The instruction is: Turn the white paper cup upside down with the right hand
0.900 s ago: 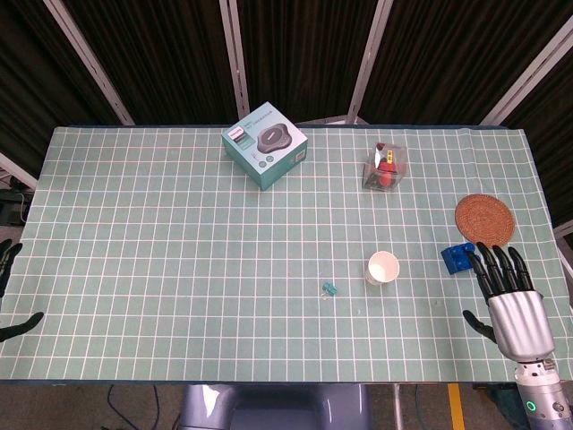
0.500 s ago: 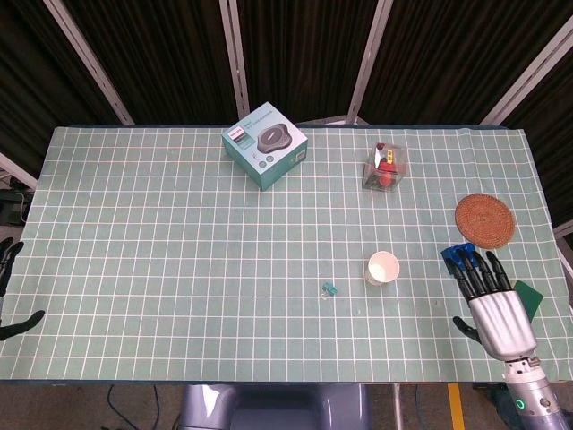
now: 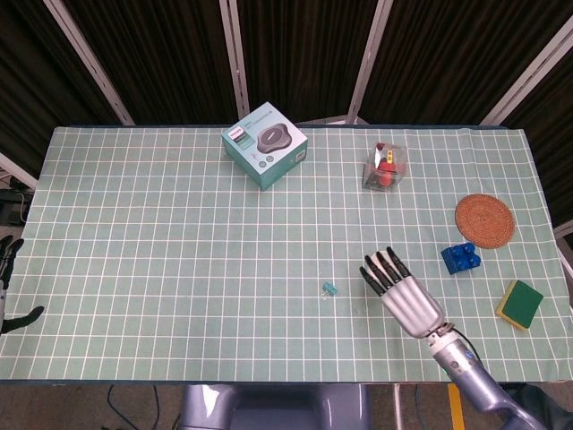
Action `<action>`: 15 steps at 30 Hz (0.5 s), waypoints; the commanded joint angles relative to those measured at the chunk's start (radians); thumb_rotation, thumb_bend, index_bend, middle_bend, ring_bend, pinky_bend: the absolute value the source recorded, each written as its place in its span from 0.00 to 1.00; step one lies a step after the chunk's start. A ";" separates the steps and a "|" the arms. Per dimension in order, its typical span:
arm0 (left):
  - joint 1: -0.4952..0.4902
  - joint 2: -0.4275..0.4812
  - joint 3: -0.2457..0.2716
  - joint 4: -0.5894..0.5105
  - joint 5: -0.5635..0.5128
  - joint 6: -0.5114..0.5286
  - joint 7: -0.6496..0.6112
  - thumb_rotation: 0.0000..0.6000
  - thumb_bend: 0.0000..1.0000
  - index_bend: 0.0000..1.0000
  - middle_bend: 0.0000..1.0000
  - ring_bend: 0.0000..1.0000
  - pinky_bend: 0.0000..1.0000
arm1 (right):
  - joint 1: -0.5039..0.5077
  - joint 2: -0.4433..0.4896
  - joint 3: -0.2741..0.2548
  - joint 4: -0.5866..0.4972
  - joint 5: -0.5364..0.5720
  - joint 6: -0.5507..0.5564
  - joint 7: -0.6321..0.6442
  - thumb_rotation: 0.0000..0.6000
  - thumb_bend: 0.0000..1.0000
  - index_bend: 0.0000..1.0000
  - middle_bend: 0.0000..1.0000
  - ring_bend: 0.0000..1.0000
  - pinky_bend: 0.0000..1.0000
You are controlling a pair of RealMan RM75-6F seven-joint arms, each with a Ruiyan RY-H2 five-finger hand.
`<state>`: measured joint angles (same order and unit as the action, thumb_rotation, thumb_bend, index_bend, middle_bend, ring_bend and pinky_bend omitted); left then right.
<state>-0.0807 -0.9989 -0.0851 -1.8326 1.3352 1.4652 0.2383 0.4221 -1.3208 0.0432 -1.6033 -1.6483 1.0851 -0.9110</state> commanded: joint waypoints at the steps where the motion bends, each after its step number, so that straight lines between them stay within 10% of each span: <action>1: -0.008 -0.011 -0.005 0.011 -0.022 -0.015 0.014 1.00 0.00 0.00 0.00 0.00 0.00 | 0.073 -0.087 0.029 0.060 0.074 -0.111 -0.125 1.00 0.00 0.00 0.00 0.00 0.00; 15: -0.026 -0.034 -0.017 0.031 -0.075 -0.035 0.044 1.00 0.00 0.00 0.00 0.00 0.00 | 0.105 -0.195 0.033 0.183 0.155 -0.124 -0.316 1.00 0.00 0.00 0.00 0.00 0.00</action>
<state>-0.1068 -1.0324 -0.1025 -1.8014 1.2606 1.4307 0.2826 0.5297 -1.5106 0.0767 -1.4319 -1.5088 0.9569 -1.2050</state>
